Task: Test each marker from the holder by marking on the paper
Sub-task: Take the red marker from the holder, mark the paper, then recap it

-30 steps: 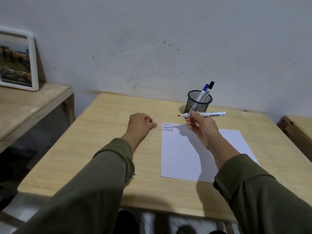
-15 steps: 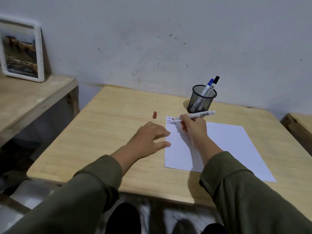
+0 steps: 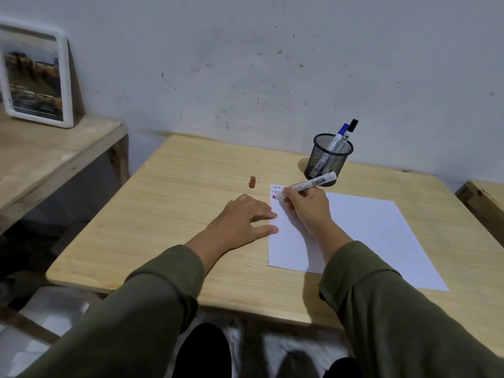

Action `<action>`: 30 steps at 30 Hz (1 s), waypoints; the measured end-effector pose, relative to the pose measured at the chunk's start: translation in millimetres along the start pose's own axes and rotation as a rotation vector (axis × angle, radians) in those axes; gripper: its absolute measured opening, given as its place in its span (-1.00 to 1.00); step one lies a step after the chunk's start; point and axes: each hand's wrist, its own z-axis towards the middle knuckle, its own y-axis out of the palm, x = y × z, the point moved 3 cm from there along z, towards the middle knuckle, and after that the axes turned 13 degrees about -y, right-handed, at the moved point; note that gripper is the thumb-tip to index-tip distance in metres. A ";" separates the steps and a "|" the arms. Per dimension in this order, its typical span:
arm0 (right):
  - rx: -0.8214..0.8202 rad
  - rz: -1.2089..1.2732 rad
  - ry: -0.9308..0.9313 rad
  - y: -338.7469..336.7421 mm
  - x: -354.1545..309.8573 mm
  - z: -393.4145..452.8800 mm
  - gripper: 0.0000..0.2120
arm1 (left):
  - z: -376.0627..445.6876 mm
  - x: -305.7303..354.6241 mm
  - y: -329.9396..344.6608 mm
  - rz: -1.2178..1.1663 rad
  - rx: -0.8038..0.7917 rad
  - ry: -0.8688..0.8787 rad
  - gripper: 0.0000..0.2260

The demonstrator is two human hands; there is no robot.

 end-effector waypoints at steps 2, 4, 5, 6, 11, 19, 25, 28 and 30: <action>0.002 -0.006 0.000 -0.4 0.3 0.5 -0.80 | 0.0 0.4 -0.4 -0.001 -0.003 -0.002 -0.64; -0.004 -0.017 -0.007 0.0 0.8 1.0 -0.79 | -0.3 1.0 -0.6 0.001 -0.005 -0.002 -0.64; -0.005 -0.025 -0.009 0.2 1.0 1.3 -0.79 | -0.4 1.2 -0.7 0.003 -0.006 -0.002 -0.64; -0.005 -0.029 -0.009 0.3 1.2 1.3 -0.79 | -0.6 1.5 -0.7 0.006 -0.006 -0.001 -0.64; -0.012 -0.019 0.000 -0.3 2.0 1.1 -0.78 | -0.4 1.3 -0.5 0.005 -0.013 -0.007 -0.64; 0.026 0.028 0.027 -2.8 0.8 0.0 -0.83 | 0.5 0.4 0.1 0.017 -0.016 -0.009 -0.64; 0.137 0.304 0.114 -4.8 -5.5 -2.8 -0.89 | 1.8 2.2 -9.6 -0.159 0.141 -0.028 -0.71; 0.135 0.414 0.135 -5.3 -7.6 -3.0 -0.84 | 15.1 -1.0 -23.8 -0.205 0.379 -0.089 -0.75; 0.131 0.483 0.149 -6.1 -8.2 -3.2 -0.87 | 27.8 -3.0 -28.8 -0.220 0.391 -0.168 -0.67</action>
